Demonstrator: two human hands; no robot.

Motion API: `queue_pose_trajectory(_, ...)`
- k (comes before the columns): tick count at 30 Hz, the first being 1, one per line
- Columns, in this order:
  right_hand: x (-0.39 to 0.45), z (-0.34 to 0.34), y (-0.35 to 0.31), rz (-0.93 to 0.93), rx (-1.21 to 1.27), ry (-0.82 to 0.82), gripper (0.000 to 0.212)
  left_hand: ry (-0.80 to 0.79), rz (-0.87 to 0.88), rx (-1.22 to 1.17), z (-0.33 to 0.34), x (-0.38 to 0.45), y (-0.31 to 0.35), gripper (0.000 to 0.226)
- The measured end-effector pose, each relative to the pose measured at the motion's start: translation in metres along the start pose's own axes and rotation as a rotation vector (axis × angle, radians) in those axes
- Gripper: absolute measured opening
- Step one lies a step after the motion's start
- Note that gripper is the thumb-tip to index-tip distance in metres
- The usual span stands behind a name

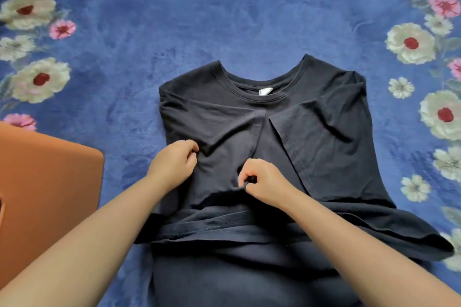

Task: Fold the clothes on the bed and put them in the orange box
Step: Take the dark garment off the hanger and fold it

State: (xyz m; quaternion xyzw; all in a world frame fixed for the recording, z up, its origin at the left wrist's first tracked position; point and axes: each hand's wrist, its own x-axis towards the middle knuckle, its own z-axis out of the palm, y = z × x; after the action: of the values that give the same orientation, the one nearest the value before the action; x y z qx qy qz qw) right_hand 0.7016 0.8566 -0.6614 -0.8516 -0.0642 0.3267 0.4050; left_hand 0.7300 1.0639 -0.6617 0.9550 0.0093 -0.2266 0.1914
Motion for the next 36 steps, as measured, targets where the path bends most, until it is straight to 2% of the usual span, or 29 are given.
queue_pose_trajectory(2, -0.010, -0.005, 0.002, -0.046, -0.034, -0.014, 0.028, -0.023, -0.030, 0.071, -0.001, 0.007, 0.005, 0.027)
queue_pose_trajectory(4, -0.021, -0.005, 0.000, 0.008, 0.054, -0.108, 0.034, -0.046, -0.052, 0.135, 0.001, 0.011, 0.009, 0.025)
queue_pose_trajectory(6, -0.027, 0.001, -0.002, 0.095, 0.246, -0.218, 0.039, -0.055, -0.059, 0.161, 0.003, 0.012, 0.010, 0.025)
queue_pose_trajectory(7, -0.027, 0.005, -0.004, 0.156, 0.432, -0.221, 0.041, -0.051, -0.057, 0.158, 0.003, 0.012, 0.010, 0.025)
queue_pose_trajectory(10, -0.020, 0.015, -0.013, 0.372, 1.056, -0.026, 0.033, -0.055, -0.036, 0.161, 0.003, 0.011, 0.008, 0.026)
queue_pose_trajectory(13, -0.015, 0.018, -0.021, 0.456, 1.249, 0.109, 0.024, -0.053, -0.025, 0.173, 0.006, 0.010, 0.006, 0.026)
queue_pose_trajectory(16, -0.022, 0.016, -0.015, 0.321, 1.143, 0.236, 0.023, -0.051, -0.035, 0.164, 0.006, 0.009, 0.007, 0.026)
queue_pose_trajectory(18, -0.034, 0.014, -0.004, 0.241, 0.963, 0.314, 0.029, -0.054, -0.046, 0.171, 0.008, 0.009, 0.005, 0.026)
queue_pose_trajectory(20, -0.047, 0.018, 0.010, 0.267, 0.623, 0.330, 0.042, -0.044, -0.051, 0.185, 0.009, 0.007, 0.007, 0.024)
queue_pose_trajectory(22, -0.053, 0.025, 0.018, 0.373, 0.196, 0.215, 0.045, 0.013, -0.092, 0.199, 0.009, 0.007, 0.010, 0.019)
queue_pose_trajectory(23, -0.053, 0.025, 0.019, 0.404, 0.072, 0.175, 0.042, 0.065, -0.106, 0.183, 0.007, 0.008, 0.013, 0.016)
queue_pose_trajectory(25, -0.048, 0.019, 0.018, 0.390, 0.076, 0.223, 0.030, 0.221, -0.044, 0.103, 0.003, 0.013, 0.019, 0.016)
queue_pose_trajectory(27, -0.037, 0.010, 0.016, 0.408, 0.276, 0.295, 0.011, 0.372, 0.133, 0.108, -0.002, 0.028, 0.027, 0.024)
queue_pose_trajectory(28, -0.031, 0.007, 0.012, 0.445, 0.350, 0.266, 0.013, 0.423, 0.190, 0.165, -0.004, 0.038, 0.030, 0.027)
queue_pose_trajectory(30, -0.021, 0.009, 0.008, 0.513, 0.327, 0.099, 0.031, 0.303, 0.142, 0.280, -0.012, 0.060, 0.034, 0.034)
queue_pose_trajectory(31, -0.019, 0.012, 0.009, 0.526, 0.265, 0.040, 0.036, 0.198, 0.096, 0.342, -0.015, 0.070, 0.034, 0.039)
queue_pose_trajectory(32, -0.018, 0.015, 0.008, 0.526, 0.199, 0.018, 0.039, 0.160, 0.082, 0.405, -0.017, 0.078, 0.031, 0.041)
queue_pose_trajectory(34, -0.018, 0.019, 0.008, 0.468, 0.122, 0.083, 0.042, 0.175, 0.139, 0.448, -0.019, 0.089, 0.024, 0.035)
queue_pose_trajectory(36, -0.024, 0.020, 0.010, 0.350, 0.114, 0.193, 0.042, 0.238, 0.246, 0.360, -0.023, 0.095, 0.022, 0.030)
